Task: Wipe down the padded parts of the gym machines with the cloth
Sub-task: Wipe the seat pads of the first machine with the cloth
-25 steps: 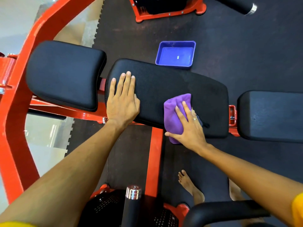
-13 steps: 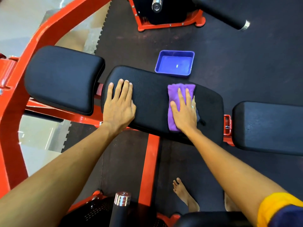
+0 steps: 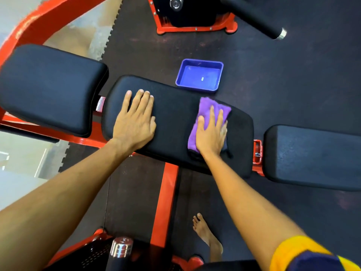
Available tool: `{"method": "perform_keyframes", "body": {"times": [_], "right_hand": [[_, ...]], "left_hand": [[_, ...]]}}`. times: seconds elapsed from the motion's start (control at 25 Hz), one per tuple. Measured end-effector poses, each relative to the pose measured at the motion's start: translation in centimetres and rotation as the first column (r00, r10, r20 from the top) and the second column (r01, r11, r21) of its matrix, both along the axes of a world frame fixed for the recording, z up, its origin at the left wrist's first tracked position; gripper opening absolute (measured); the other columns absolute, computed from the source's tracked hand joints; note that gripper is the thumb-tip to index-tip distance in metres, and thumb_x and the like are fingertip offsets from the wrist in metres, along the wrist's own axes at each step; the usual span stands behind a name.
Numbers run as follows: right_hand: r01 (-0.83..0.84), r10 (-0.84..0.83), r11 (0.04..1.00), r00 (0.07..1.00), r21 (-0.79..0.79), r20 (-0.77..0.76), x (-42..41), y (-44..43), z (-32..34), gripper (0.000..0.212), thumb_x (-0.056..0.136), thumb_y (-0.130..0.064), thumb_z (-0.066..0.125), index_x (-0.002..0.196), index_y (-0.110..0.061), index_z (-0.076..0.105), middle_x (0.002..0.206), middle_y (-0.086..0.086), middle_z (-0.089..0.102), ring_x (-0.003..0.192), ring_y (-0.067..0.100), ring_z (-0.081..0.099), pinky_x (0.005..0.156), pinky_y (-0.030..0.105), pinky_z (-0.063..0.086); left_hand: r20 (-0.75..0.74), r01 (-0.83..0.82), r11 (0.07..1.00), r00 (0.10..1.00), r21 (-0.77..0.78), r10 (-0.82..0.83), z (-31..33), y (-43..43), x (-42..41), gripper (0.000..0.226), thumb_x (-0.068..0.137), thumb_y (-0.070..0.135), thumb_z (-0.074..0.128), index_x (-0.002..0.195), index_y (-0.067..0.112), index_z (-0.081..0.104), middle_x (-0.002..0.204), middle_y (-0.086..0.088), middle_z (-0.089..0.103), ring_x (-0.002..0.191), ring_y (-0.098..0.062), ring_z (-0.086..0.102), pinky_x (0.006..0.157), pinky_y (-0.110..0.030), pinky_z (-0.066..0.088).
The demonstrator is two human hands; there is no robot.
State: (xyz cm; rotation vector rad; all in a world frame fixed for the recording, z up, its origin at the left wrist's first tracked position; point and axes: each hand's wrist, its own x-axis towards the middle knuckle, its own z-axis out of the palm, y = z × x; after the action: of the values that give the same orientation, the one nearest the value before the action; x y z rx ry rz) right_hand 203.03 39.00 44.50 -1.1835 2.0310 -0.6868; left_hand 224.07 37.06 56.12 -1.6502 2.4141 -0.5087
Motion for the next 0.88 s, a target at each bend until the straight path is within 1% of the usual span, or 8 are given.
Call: {"method": "perform_keyframes", "body": {"times": [0.08,0.16,0.28,0.36,0.48,0.64,0.76,0.88], "right_hand": [[0.015,-0.015,0.999,1.0,0.047,0.008,1.3,3.8,0.0,0.064,0.104,-0.056,0.03,0.163,-0.034,0.018,0.172,-0.003,0.004,0.157,0.039,0.002,0.127,0.049,0.004],[-0.152,0.151,0.988,0.987,-0.003,-0.06,3.0,5.5,0.7,0.069,0.1,-0.061,0.022,0.163,-0.033,0.02,0.172,-0.002,0.004,0.156,0.041,-0.001,0.127,0.052,0.003],[-0.309,0.304,0.948,0.949,-0.068,-0.082,1.8,0.4,1.2,0.065,0.102,-0.06,0.027,0.162,-0.034,0.022,0.172,-0.002,0.002,0.156,0.04,-0.004,0.127,0.054,0.002],[-0.362,0.353,0.93,0.929,-0.068,-0.115,-0.7,-3.2,0.6,0.064,0.104,-0.058,0.034,0.162,-0.037,0.017,0.172,-0.005,0.0,0.157,0.036,-0.004,0.127,0.051,0.003],[-0.268,0.261,0.962,0.959,-0.05,-0.113,-4.0,-3.2,-1.6,0.067,0.104,-0.06,0.035,0.163,-0.039,0.011,0.172,-0.01,0.001,0.158,0.033,0.003,0.128,0.051,0.008],[-0.083,0.085,0.992,0.996,0.092,-0.018,-3.5,-3.9,-1.3,0.062,0.106,-0.057,0.029,0.163,-0.038,0.012,0.172,-0.007,0.004,0.158,0.033,-0.003,0.127,0.05,0.008],[-0.186,0.186,0.983,0.978,0.009,-0.094,-0.6,-7.1,1.2,0.058,0.107,-0.052,0.023,0.161,-0.032,0.028,0.169,-0.001,0.021,0.157,0.034,0.005,0.127,0.049,0.008],[-0.421,0.398,0.896,0.902,-0.142,-0.165,-1.4,-9.5,1.8,0.054,0.106,-0.053,0.026,0.15,-0.031,0.048,0.155,-0.001,0.047,0.149,0.03,0.032,0.124,0.045,0.023]], "left_hand": [[0.023,0.03,0.999,0.999,0.044,-0.031,-1.0,-1.0,-1.9,0.066,0.1,0.038,0.028,0.15,-0.004,0.04,0.156,-0.019,0.041,0.15,-0.034,0.03,0.126,-0.052,0.009],[0.002,0.027,0.996,1.0,0.085,-0.027,-2.0,-2.4,-3.9,0.068,0.1,0.039,0.021,0.15,-0.002,0.041,0.157,-0.018,0.041,0.15,-0.032,0.03,0.126,-0.049,0.009],[-0.07,0.004,0.987,0.998,0.161,0.008,-3.2,-4.0,-6.4,0.07,0.098,0.037,0.017,0.153,-0.002,0.037,0.161,-0.017,0.035,0.153,-0.031,0.024,0.127,-0.047,0.008],[-0.058,-0.005,0.987,0.998,0.161,0.014,-4.0,-4.4,-7.0,0.068,0.1,0.037,0.019,0.155,0.0,0.032,0.163,-0.017,0.03,0.154,-0.03,0.021,0.127,-0.048,0.007],[-0.005,-0.022,0.992,1.0,0.127,0.023,-4.6,-4.0,-7.2,0.068,0.103,0.041,0.024,0.158,0.002,0.025,0.166,-0.016,0.023,0.155,-0.031,0.015,0.127,-0.051,0.007],[0.015,-0.045,0.993,0.999,0.114,0.043,-4.4,-4.2,-7.5,0.07,0.104,0.046,0.026,0.16,0.004,0.022,0.167,-0.014,0.02,0.156,-0.031,0.012,0.126,-0.052,0.006],[0.011,-0.051,0.991,0.999,0.126,0.05,-4.5,-4.0,-7.6,0.07,0.104,0.046,0.027,0.16,0.004,0.02,0.167,-0.015,0.019,0.156,-0.031,0.012,0.126,-0.053,0.008],[0.013,-0.054,0.991,0.999,0.125,0.053,-4.3,-4.2,-7.7,0.072,0.104,0.048,0.027,0.16,0.004,0.019,0.168,-0.014,0.019,0.156,-0.031,0.012,0.126,-0.053,0.009]]}}
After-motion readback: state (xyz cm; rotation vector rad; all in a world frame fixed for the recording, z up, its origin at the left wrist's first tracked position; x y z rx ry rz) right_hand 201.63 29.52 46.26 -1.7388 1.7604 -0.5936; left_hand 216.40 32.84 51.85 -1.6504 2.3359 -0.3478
